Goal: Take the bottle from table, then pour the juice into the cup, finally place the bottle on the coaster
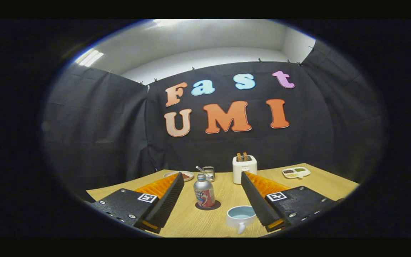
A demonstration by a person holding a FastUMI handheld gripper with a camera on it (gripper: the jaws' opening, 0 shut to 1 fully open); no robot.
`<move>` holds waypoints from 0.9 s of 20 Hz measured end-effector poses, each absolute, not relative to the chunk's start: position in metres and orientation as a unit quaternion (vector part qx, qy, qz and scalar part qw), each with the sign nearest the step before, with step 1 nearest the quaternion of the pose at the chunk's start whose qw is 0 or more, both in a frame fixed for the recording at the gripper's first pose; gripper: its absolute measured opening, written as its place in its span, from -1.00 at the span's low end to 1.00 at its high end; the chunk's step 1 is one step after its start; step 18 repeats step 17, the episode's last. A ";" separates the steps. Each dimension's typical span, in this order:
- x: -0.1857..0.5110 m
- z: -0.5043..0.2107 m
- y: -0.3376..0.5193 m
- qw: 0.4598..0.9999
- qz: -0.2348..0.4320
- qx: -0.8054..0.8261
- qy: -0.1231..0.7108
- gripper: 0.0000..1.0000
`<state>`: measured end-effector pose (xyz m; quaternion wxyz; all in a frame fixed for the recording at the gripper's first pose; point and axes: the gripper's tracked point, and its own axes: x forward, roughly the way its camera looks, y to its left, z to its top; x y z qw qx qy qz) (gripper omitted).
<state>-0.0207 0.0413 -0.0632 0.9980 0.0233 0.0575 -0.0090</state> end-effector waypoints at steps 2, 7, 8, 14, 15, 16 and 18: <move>-0.028 -0.056 0.039 0.999 -0.009 0.016 0.047 0.91; -0.037 -0.044 0.028 0.999 -0.018 0.021 0.030 0.91; -0.038 -0.042 0.026 0.999 -0.019 0.028 0.026 0.91; -0.038 -0.038 0.030 0.999 -0.015 0.024 0.015 0.91; -0.036 -0.038 0.030 0.999 -0.016 0.024 0.014 0.91; -0.036 -0.040 0.029 0.999 -0.017 0.024 0.016 0.91; -0.034 -0.045 0.026 0.999 -0.021 0.021 0.019 0.90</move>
